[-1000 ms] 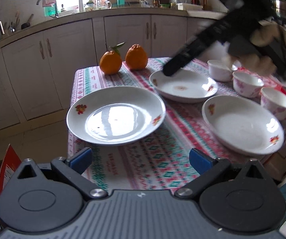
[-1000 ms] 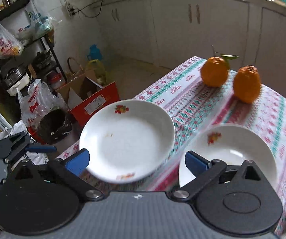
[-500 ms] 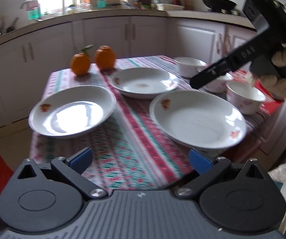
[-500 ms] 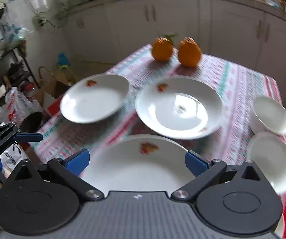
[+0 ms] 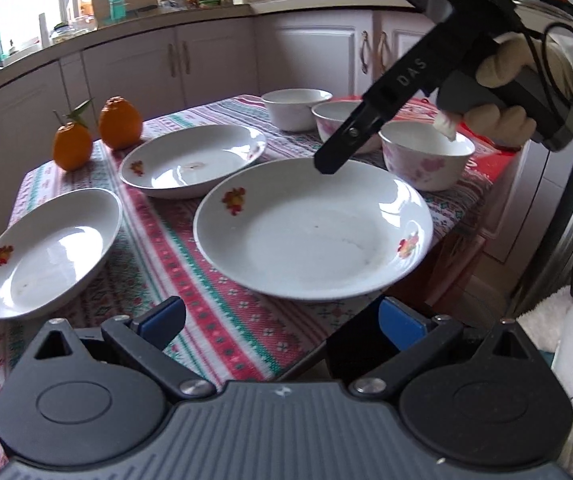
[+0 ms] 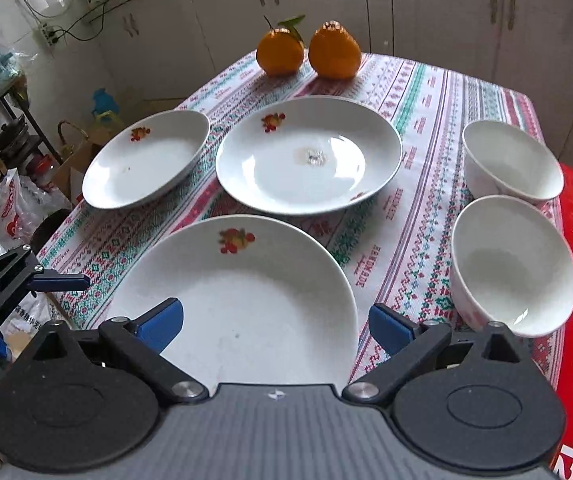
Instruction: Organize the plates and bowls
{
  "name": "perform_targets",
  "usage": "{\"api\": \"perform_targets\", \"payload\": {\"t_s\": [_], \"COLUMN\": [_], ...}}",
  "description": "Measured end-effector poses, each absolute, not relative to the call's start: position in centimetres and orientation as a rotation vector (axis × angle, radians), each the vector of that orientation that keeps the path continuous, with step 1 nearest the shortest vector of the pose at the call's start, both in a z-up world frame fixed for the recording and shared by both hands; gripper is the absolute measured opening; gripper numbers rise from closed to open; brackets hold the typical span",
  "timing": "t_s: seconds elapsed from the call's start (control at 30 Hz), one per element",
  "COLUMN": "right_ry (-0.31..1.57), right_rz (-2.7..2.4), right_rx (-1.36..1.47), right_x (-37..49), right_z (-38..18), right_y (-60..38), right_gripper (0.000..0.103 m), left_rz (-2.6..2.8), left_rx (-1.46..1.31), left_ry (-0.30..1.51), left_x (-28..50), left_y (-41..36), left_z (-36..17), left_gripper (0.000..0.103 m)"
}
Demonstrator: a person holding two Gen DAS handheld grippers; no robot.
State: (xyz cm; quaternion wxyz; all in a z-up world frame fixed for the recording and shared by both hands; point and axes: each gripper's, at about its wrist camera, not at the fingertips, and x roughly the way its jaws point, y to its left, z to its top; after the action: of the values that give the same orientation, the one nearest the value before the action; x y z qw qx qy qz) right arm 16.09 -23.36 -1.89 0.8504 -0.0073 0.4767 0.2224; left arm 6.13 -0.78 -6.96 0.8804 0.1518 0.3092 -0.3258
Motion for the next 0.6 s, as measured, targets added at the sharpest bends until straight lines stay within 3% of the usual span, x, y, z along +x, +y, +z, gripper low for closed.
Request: {"api": "perform_targets", "payload": {"t_s": [0.4,0.6], "right_ry": [1.122,1.17], "right_rz": [0.469,0.491], "right_rx": [0.005,0.003], "right_x": [19.1,20.2], "right_z": [-3.4,-4.0], "right_y": [-24.4,-24.4], "right_gripper": [0.088,0.073], "left_rz": [-0.728,-0.749], "left_rx": [0.284,0.262], "left_ry": [0.695,0.703], "left_x": [7.6,8.1], "left_y": [-2.2,-2.6], "left_z": [-8.2,-8.3], "left_gripper": [0.102,0.102]}}
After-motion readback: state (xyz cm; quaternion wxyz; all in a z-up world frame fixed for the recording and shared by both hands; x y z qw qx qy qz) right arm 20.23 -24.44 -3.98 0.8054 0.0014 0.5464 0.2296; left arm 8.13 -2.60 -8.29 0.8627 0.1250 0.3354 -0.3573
